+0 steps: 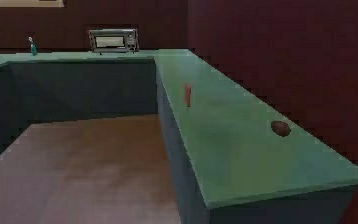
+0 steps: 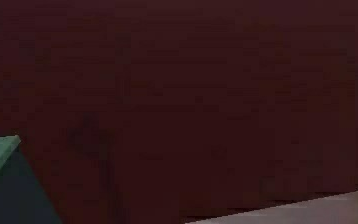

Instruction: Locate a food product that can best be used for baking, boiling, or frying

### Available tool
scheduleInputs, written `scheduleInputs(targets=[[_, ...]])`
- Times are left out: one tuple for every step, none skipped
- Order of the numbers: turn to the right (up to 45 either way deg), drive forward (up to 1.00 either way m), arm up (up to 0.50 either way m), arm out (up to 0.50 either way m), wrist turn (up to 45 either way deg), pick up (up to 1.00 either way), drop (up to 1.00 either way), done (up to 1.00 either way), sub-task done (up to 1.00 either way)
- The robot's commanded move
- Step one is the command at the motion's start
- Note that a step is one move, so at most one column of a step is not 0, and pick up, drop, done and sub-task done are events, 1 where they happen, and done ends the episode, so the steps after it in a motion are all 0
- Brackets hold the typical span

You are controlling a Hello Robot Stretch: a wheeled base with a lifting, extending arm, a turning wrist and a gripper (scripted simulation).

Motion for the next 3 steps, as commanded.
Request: scheduleInputs(targets=[[27.0,0.0,0.0,0.0,0.0,0.0,0.0,0.0,0.0],[0.0,0.95,0.0,0.0,0.0,0.0,0.0,0.0,0.0],[0.0,0.0,0.0,0.0,0.0,0.0,0.0,1.0,0.0]])
